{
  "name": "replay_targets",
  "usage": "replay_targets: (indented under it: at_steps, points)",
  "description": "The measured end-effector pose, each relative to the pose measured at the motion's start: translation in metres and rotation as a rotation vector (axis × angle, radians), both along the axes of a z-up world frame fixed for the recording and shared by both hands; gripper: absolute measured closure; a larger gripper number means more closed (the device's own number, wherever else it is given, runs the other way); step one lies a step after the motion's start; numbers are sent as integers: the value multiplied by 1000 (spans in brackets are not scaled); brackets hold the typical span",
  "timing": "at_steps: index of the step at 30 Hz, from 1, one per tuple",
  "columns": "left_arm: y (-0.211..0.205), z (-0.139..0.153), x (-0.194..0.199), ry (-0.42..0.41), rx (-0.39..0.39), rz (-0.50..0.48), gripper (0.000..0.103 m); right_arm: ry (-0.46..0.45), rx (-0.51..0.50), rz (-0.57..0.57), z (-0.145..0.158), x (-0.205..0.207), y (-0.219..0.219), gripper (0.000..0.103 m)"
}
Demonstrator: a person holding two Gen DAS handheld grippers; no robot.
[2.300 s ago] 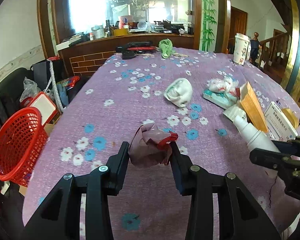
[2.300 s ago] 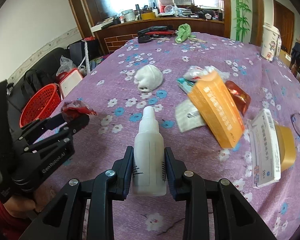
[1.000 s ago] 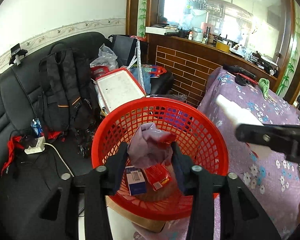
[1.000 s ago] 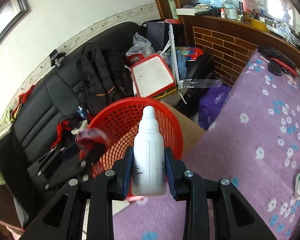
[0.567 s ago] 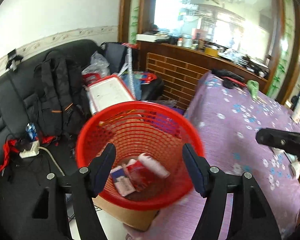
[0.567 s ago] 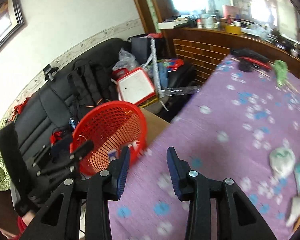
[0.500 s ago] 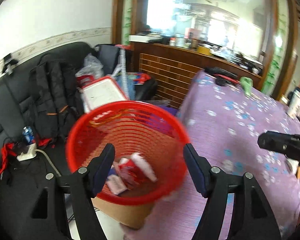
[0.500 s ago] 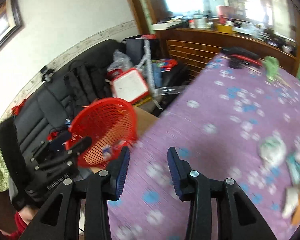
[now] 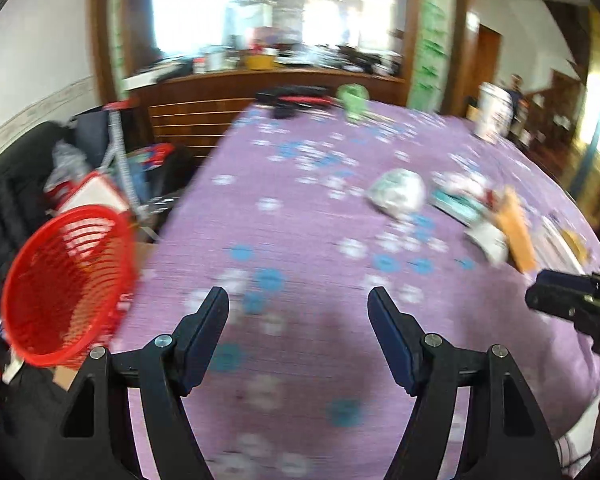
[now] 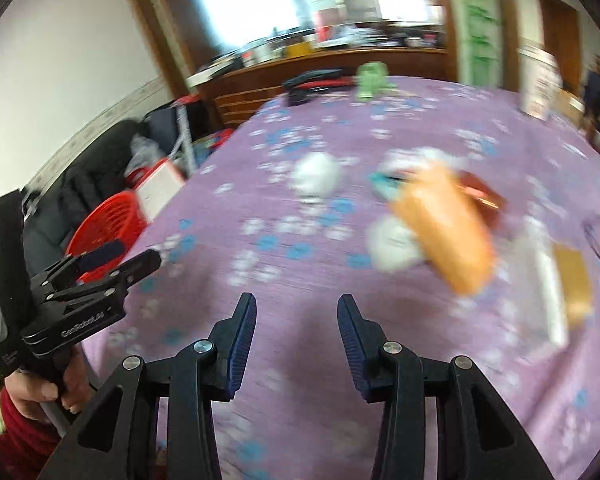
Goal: Collect trash
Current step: 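Move both open tools back over the table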
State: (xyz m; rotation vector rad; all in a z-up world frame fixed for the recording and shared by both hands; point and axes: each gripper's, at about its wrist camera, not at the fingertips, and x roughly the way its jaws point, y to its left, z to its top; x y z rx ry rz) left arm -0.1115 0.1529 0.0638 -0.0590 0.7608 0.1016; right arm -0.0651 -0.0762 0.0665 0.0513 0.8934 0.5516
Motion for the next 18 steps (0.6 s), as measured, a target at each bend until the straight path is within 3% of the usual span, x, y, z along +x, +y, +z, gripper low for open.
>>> replay_targets:
  at_steps: [9, 12, 18]
  points:
    - [-84, 2, 16, 44, 34, -185, 32, -47, 44, -276, 14, 5, -124, 58]
    - [-103, 6, 22, 53, 20, -232, 32, -75, 17, -339, 16, 9, -142, 58]
    - [-128, 13, 45, 78, -35, -268, 32, -25, 1, -381, -4, 33, -156, 58]
